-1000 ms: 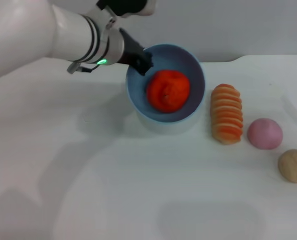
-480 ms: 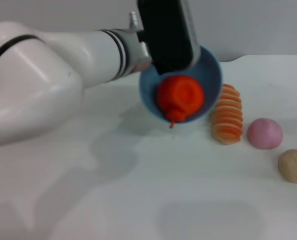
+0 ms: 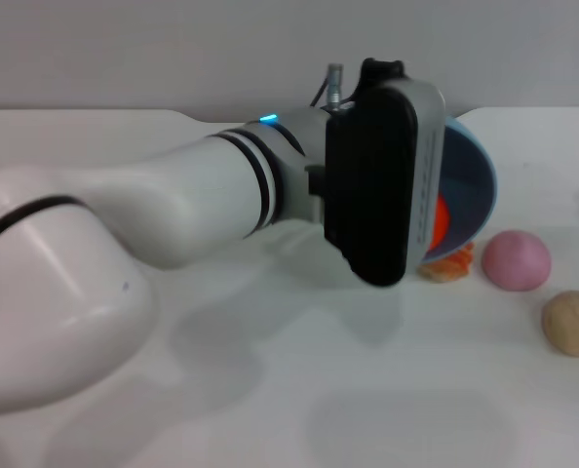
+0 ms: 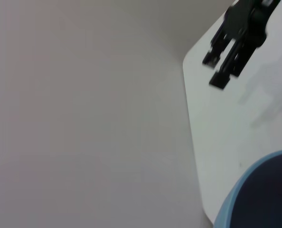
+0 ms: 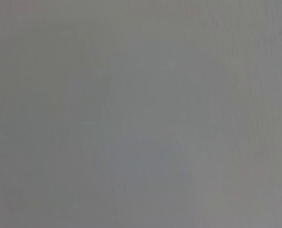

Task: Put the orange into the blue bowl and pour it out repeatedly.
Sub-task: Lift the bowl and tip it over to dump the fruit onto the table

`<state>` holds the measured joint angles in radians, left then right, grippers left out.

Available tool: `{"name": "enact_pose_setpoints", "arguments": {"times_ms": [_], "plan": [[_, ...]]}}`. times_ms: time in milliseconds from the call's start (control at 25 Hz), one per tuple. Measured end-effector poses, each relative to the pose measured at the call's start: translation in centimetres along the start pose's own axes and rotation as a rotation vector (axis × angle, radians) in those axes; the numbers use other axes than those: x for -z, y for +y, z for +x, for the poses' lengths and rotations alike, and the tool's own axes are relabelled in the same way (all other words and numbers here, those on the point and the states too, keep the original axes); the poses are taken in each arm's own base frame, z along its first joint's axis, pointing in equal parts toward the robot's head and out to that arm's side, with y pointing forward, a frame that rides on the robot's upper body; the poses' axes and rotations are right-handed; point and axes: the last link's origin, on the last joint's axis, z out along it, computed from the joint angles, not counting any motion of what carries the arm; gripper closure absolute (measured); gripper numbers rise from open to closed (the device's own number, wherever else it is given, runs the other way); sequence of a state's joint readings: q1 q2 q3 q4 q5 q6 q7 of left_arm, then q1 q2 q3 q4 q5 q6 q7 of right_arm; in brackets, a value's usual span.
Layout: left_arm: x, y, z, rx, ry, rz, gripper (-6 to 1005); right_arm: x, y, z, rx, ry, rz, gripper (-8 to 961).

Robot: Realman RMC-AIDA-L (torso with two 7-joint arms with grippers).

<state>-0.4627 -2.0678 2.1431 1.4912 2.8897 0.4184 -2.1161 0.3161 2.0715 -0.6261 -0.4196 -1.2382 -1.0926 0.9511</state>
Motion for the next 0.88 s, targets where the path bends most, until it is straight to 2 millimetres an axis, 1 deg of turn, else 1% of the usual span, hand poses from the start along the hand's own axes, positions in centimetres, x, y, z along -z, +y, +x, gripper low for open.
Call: {"name": "enact_pose_setpoints", "arguments": {"times_ms": [80,240,280,440,640,760,880], "plan": [[0.2,0.1,0.5,-0.062,0.031,0.041,999,0.0,0.0,0.1,-0.003,0.002,0.002,217],[0.4,0.1,1.5,-0.124,0.094,0.133,999,-0.1,0.2,0.4,-0.022,0.005,0.003,217],[0.5,0.3,1.8,-0.146,0.118,0.166,999,-0.1,0.3,0.4,-0.026,0.005,0.002,218],[0.6,1.4,2.5,-0.212,0.152,0.195,1000,-0.1,0.3,0.5,-0.033,0.003,0.001,218],[1.1,1.9,2.2,-0.248,0.169,0.285,1000,-0.2,0.3,0.4,-0.035,0.003,0.001,217],[1.3,2.4,1.7,-0.276,0.16,0.31,1000,-0.2,0.3,0.4,-0.036,0.003,0.001,217],[1.4,2.7,1.7,-0.282,0.165,0.327,1000,-0.2,0.3,0.4,-0.036,0.002,0.0,217]]}}
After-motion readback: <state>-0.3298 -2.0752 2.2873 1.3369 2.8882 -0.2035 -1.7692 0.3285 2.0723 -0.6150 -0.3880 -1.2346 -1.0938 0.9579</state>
